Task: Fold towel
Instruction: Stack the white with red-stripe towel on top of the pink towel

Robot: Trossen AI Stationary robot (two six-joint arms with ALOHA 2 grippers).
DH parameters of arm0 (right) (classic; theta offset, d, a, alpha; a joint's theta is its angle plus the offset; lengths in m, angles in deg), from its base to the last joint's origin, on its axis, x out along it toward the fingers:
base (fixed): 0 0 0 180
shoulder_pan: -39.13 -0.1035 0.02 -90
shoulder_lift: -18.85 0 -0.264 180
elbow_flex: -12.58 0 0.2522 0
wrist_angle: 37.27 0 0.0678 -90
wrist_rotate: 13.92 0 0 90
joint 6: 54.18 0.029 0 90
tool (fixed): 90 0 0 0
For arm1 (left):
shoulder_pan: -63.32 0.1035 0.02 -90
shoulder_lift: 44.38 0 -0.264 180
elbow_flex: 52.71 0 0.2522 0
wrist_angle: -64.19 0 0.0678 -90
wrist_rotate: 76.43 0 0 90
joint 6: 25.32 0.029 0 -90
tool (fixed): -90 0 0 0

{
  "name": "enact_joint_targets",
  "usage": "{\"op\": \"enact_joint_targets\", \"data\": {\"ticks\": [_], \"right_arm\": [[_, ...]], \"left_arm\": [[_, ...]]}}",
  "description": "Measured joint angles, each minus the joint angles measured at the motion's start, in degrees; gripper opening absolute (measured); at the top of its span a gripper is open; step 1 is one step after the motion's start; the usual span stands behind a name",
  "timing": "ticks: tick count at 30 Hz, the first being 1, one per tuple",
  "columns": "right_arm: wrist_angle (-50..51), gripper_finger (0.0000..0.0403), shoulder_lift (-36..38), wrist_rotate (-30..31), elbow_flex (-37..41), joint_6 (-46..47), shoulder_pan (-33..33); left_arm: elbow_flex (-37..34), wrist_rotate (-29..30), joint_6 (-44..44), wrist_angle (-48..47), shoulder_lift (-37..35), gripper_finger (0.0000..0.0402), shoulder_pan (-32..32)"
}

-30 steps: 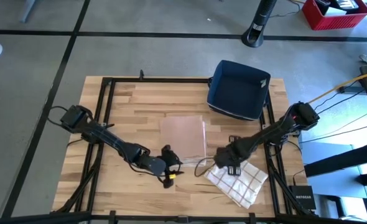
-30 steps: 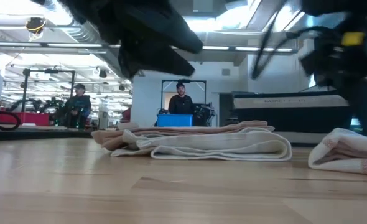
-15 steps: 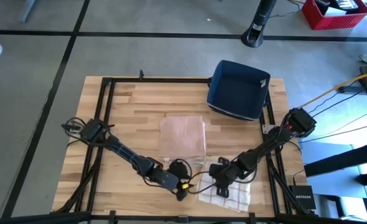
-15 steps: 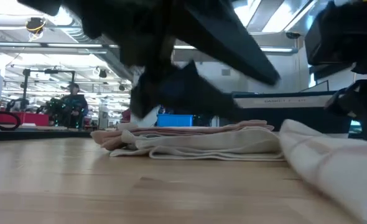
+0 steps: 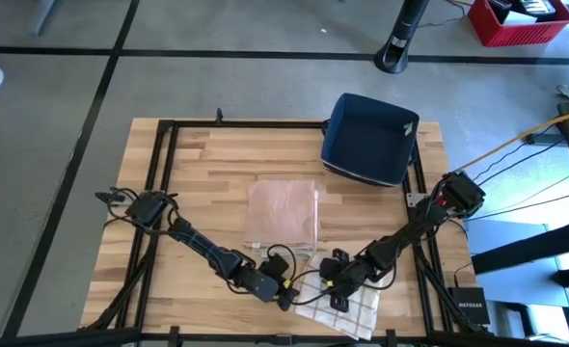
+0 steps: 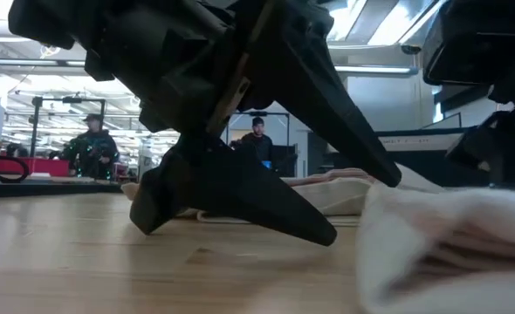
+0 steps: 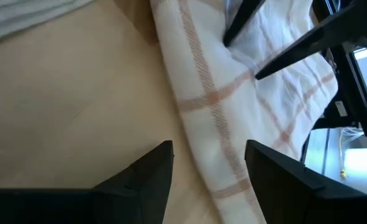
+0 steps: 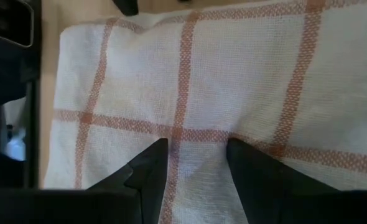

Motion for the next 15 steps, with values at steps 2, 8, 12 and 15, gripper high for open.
{"op": "enact_joint_targets", "data": {"ticks": [2, 8, 12, 15], "right_arm": [[-0.5, 0.0175, -0.1, 1.5, 0.1, -0.4, 0.0], [-4.5, 0.0175, -0.4, 5.8, 0.2, 3.3, 0.3], [-6.0, 0.0175, -0.6, 9.6, 0.3, 3.6, 0.1], [-9.1, 0.0175, -1.8, 11.9, 0.3, 3.6, 0.2]], "left_arm": [[0.0, -0.1, -0.4, 0.0, 0.0, 0.0193, 0.1], [0.0, -0.2, -1.3, -2.5, 0.0, 0.0193, 0.5], [0.0, -0.3, -1.3, -2.9, -0.1, 0.0193, 0.8], [0.0, -0.2, 0.5, -2.9, 0.0, 0.0193, 0.7]]}}
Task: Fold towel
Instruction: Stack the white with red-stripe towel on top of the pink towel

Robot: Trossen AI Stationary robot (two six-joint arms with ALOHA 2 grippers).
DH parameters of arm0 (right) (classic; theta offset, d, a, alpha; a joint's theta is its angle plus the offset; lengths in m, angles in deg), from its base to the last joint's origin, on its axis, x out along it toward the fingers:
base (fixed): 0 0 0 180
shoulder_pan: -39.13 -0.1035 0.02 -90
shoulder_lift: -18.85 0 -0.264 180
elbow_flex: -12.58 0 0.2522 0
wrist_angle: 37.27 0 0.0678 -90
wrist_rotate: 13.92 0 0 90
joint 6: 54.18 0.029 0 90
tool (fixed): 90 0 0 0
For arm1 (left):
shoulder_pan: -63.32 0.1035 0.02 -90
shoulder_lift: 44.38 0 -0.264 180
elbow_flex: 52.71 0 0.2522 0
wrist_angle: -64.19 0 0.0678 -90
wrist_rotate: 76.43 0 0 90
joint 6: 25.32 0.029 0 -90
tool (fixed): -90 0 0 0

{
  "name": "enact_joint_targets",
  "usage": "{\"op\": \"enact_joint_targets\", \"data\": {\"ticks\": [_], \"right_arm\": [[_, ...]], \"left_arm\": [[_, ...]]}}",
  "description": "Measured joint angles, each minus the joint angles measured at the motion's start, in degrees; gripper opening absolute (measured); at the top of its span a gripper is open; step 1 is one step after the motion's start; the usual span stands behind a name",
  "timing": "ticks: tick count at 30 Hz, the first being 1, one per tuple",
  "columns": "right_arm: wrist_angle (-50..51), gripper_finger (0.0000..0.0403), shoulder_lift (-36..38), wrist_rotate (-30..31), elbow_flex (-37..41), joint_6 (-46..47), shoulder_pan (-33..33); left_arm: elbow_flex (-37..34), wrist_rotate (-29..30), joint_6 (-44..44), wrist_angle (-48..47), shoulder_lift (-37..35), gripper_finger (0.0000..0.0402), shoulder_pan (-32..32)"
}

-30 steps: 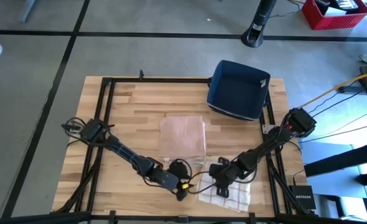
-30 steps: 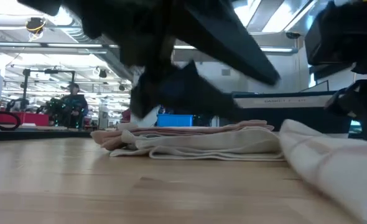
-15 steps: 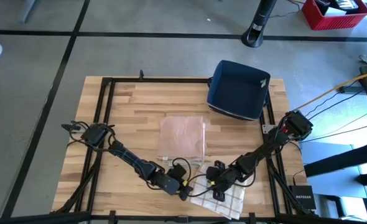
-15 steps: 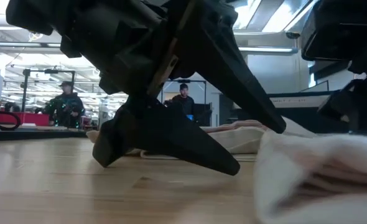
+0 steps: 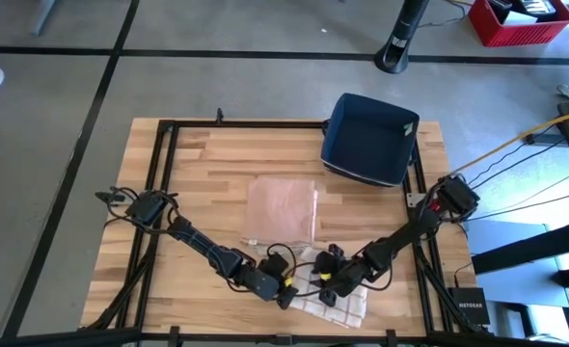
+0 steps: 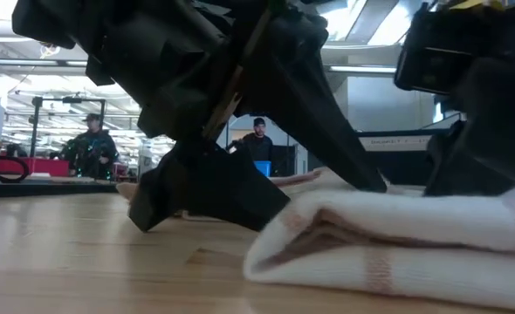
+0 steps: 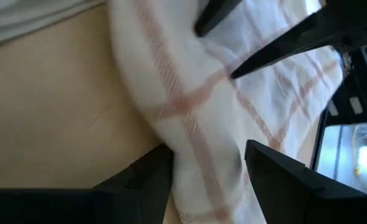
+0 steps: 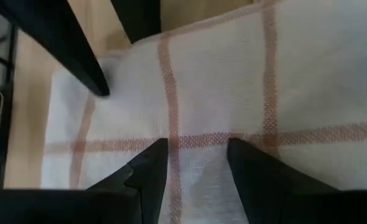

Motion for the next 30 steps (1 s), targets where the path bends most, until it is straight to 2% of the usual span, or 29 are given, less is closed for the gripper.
{"op": "enact_joint_targets", "data": {"ticks": [3, 6, 11, 13, 15, 20, 22, 25, 30], "right_arm": [[-5.1, 0.0175, -2.5, 0.8, -0.1, -0.2, 0.0], [-8.8, 0.0175, -4.7, 0.4, -0.2, -0.3, 0.0], [-8.9, 0.0175, -3.9, -1.9, -0.2, -2.8, 0.1], [-8.1, 0.0175, -2.3, -4.0, 0.0, -3.9, 0.1], [-6.4, 0.0175, -0.2, -7.6, 0.1, -4.7, 0.0], [-5.7, 0.0175, 6.2, -20.0, 0.0, -6.4, -0.1], [-6.6, 0.0175, 7.6, -23.1, 0.0, -7.9, 0.0], [-11.0, 0.0175, 8.7, -20.9, 0.0, -12.5, 0.4], [-23.8, 0.0175, 8.7, -8.2, 0.0, -26.0, 2.5]], "left_arm": [[-0.1, 0.6, 2.8, 0.2, 0.1, 0.0191, 0.0], [-0.1, 1.7, 4.8, 0.0, 0.1, 0.017, -0.4], [-0.1, 2.2, 7.4, -0.8, 0.2, 0.0081, -0.8], [-0.2, 2.2, 8.5, -0.8, 0.2, 0.0039, -1.1], [-0.2, 1.8, 9.1, -0.8, 0.0, 0.0015, -1.8], [-0.3, -0.5, 13.5, -2.4, -1.5, 0.0029, -3.9], [-0.3, -0.8, 16.2, -4.4, -3.0, 0.0029, -4.6], [-0.3, -1.4, 20.9, -7.5, -5.4, 0.0018, -5.2], [-0.2, -2.5, 26.7, -13.8, -8.8, 0.0015, -5.6]]}}
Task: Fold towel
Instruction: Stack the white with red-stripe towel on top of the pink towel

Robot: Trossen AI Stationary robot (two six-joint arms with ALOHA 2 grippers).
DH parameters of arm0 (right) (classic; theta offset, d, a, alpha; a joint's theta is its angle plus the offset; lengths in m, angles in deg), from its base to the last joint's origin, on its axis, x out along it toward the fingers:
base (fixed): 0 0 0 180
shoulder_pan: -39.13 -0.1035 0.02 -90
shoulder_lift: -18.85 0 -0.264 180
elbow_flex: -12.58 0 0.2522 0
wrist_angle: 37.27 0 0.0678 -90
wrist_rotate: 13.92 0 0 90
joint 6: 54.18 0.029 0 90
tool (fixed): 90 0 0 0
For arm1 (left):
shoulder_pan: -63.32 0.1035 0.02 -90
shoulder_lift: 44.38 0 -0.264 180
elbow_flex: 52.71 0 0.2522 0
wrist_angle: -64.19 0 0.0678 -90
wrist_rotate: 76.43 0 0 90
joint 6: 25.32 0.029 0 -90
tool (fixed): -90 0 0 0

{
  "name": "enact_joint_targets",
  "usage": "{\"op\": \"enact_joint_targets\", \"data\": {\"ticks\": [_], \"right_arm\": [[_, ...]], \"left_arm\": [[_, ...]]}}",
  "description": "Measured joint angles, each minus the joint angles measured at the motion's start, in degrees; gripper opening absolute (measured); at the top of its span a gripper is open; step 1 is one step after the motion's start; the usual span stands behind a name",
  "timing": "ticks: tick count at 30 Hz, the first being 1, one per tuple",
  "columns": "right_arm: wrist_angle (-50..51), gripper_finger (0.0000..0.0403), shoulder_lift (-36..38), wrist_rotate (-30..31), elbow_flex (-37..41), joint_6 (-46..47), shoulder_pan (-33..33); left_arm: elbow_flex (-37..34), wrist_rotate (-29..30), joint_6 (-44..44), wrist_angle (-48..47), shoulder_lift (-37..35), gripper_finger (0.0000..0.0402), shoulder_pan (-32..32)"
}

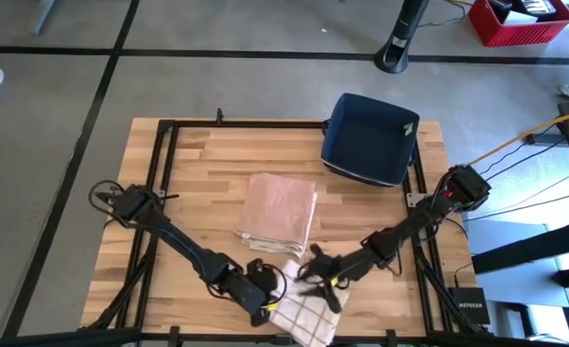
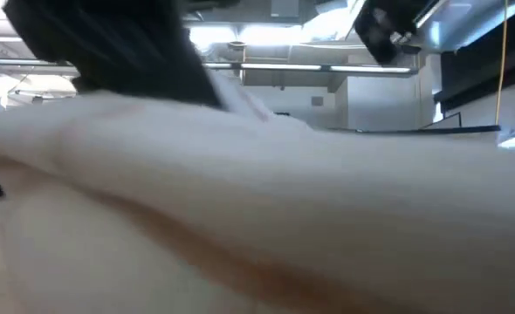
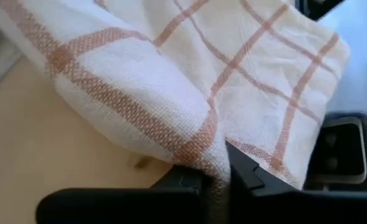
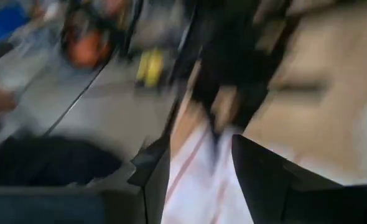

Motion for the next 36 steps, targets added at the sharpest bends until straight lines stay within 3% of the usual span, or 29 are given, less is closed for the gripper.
{"op": "enact_joint_targets", "data": {"ticks": [3, 6, 11, 14, 22, 26, 36], "right_arm": [[-8.3, 0.0175, 0.1, 8.5, -0.1, -6.8, 2.0], [-8.9, 0.0175, 0.1, 9.5, -0.9, -12.8, 4.0], [11.7, 0.0175, -0.2, 3.4, -6.9, -17.9, 8.7], [18.9, 0.0175, -1.8, -0.1, -10.2, -22.8, 11.3], [23.7, 0.0175, -7.5, -15.2, -16.8, -31.1, 16.7], [27.0, 0.0175, -10.4, -19.7, -19.2, -32.5, 17.8], [38.8, 0.0171, -11.8, -20.8, -20.7, -34.3, 18.5]], "left_arm": [[0.0, -0.2, 2.1, -5.5, -2.2, 0.0025, -0.1], [0.0, -0.2, 3.5, -10.7, -4.0, 0.0029, 0.0], [0.0, -0.1, 8.3, -14.8, -6.3, 0.0031, 0.2], [0.0, -0.1, 10.8, -15.0, -6.4, 0.0031, 0.4], [0.0, -0.1, 15.8, -15.4, -6.5, 0.0032, 1.2], [0.1, 0.0, 18.6, -15.7, -6.6, 0.0032, 1.7], [0.1, 1.4, 19.6, -19.7, -6.6, 0.0033, 1.8]]}}
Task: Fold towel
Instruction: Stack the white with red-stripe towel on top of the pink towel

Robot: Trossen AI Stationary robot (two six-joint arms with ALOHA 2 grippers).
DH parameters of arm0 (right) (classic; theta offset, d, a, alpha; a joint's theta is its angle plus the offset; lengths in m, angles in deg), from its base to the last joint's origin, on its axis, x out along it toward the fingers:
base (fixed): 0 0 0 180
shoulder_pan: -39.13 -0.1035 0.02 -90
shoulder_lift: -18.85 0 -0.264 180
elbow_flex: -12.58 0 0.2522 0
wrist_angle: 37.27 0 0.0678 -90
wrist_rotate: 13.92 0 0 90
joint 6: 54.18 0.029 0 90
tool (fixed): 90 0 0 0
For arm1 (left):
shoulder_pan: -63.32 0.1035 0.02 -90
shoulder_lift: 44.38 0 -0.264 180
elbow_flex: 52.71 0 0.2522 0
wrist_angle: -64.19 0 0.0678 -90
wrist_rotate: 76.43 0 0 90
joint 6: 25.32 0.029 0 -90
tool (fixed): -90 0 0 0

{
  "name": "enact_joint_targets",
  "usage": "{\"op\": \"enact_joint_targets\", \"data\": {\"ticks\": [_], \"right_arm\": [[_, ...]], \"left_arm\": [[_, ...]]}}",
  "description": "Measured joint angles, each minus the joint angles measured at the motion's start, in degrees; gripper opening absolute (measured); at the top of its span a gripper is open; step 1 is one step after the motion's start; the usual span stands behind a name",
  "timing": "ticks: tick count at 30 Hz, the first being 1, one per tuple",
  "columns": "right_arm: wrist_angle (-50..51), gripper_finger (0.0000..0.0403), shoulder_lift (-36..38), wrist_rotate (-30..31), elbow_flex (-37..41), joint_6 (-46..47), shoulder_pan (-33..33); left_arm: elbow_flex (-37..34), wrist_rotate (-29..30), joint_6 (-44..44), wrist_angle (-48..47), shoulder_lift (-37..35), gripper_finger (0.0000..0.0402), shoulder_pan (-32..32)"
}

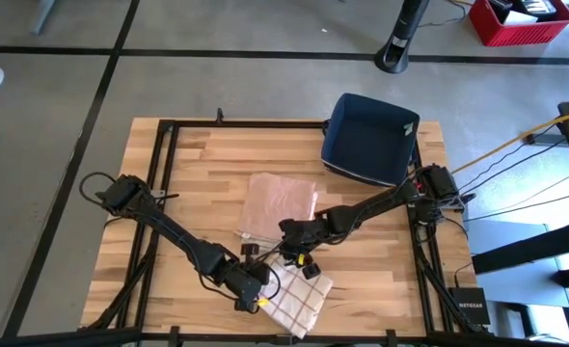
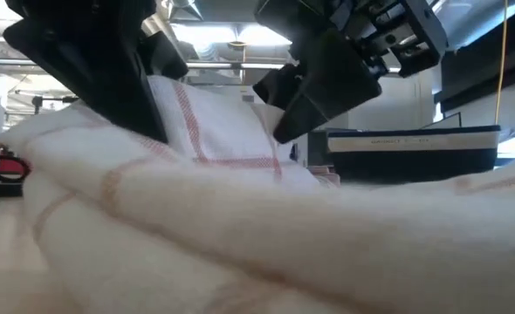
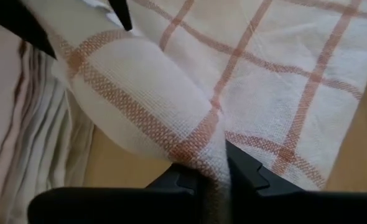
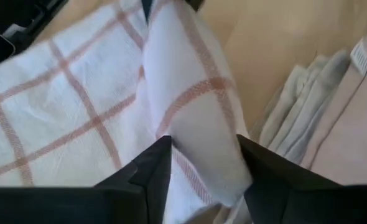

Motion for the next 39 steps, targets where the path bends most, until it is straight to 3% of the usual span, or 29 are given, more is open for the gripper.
{"op": "enact_joint_targets", "data": {"ticks": [3, 8, 15, 20, 28, 34, 39], "right_arm": [[-1.7, 0.0136, 0.0, 0.0, 0.0, -0.7, 0.0], [-3.4, 0.002, 0.5, -0.1, -0.1, 1.8, 0.0], [0.2, 0.0012, 0.5, 5.3, -0.1, 4.9, -2.3], [0.8, 0.0015, 0.5, 8.5, -0.1, 8.0, -4.7], [2.8, 0.0013, 0.5, 15.3, -0.1, 9.8, -7.4], [4.0, 0.0011, 0.5, 15.9, 0.0, 11.0, -7.3], [4.0, 0.0012, 0.5, 17.1, 0.0, 12.9, -7.6]], "left_arm": [[0.0, 0.2, 0.8, -0.1, 0.0, 0.0033, 0.2], [0.0, 0.3, 1.1, -0.5, 0.0, 0.0033, 0.3], [-0.3, -0.8, -6.3, -0.5, 0.0, 0.0045, 0.7], [-0.8, -5.8, -13.1, -4.1, 0.0, 0.0105, 1.3], [-8.7, -7.9, -19.2, 4.6, 0.0, 0.0162, 0.0], [-10.7, -8.8, -19.3, 9.1, -0.2, 0.016, -0.8], [-10.5, -8.7, -16.3, 6.9, -0.4, 0.0086, -0.6]]}}
